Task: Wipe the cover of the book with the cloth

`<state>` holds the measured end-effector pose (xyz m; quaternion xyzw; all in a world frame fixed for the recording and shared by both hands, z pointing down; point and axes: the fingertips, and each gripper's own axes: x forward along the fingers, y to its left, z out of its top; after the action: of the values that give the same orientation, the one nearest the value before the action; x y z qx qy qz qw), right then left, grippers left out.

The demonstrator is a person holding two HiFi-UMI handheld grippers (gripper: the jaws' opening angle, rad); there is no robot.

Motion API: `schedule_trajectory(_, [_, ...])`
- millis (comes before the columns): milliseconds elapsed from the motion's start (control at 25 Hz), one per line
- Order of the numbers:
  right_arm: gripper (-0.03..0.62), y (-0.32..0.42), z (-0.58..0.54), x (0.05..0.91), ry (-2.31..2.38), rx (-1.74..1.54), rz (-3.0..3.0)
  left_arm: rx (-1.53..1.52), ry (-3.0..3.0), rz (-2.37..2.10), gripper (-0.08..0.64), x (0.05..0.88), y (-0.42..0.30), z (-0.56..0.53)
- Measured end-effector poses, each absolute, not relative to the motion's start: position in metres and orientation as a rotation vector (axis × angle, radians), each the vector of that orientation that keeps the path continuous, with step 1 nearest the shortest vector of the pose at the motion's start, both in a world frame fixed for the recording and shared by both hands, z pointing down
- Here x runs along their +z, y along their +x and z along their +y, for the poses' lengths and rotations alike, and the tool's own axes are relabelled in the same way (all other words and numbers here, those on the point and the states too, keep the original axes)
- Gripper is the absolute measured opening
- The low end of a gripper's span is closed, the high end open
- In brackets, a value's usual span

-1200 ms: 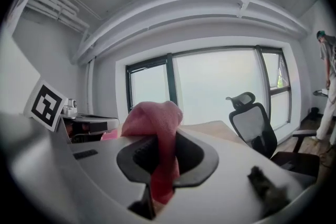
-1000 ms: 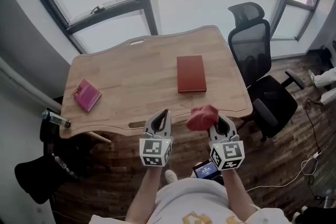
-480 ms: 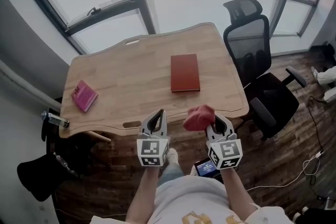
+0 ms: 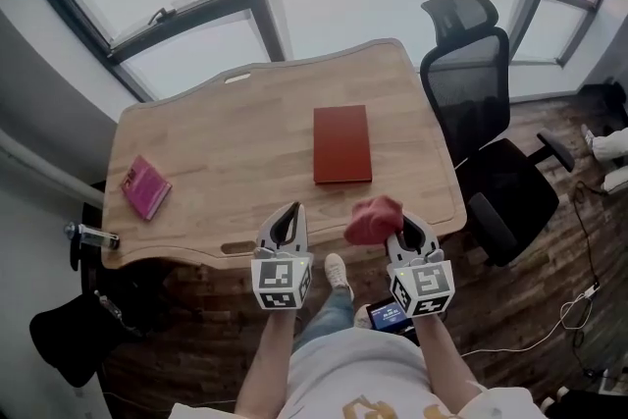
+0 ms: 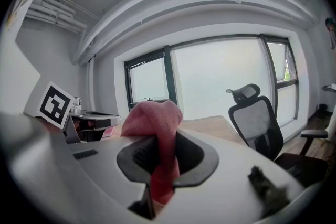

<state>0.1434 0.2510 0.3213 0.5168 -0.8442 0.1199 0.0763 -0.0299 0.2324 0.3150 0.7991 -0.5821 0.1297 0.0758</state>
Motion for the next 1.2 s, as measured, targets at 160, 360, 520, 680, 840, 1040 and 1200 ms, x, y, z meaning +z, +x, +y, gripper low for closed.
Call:
schedule_trajectory(160, [0.059, 0.142, 0.214, 0.328, 1.561, 0.355, -2.503, 0.372, 2.409, -1.73, 0.014, 0.319, -0.03, 0.19])
schedule_trajectory(360, [0.058, 0.133, 0.169, 0.331, 1.601, 0.372, -2.466, 0.336, 2.445, -1.675, 0.014, 0.314, -0.041, 0.14])
schedule_trajectory(520, [0.059, 0.123, 0.136, 0.329, 1.63, 0.346, -2.442, 0.305, 2.47, -1.619, 0.014, 0.319, -0.046, 0.099])
schedule_trajectory(680, [0.059, 0.121, 0.114, 0.328, 1.703, 0.331, -2.408, 0.272, 2.525, -1.564, 0.014, 0.318, -0.043, 0.065])
schedule_trajectory(840, [0.058, 0.112, 0.11, 0.335, 1.695, 0.321, -2.385, 0.251, 2.515, -1.523, 0.014, 0.332, -0.046, 0.047])
schedule_trajectory(1040, [0.059, 0.115, 0.11, 0.334, 1.717, 0.315, -2.353, 0.273, 2.502, -1.481, 0.014, 0.347, -0.042, 0.037])
schedule_trajectory(1200, [0.06, 0.12, 0.107, 0.337, 1.726, 0.32, -2.334, 0.286, 2.512, -1.464, 0.014, 0.349, -0.038, 0.034])
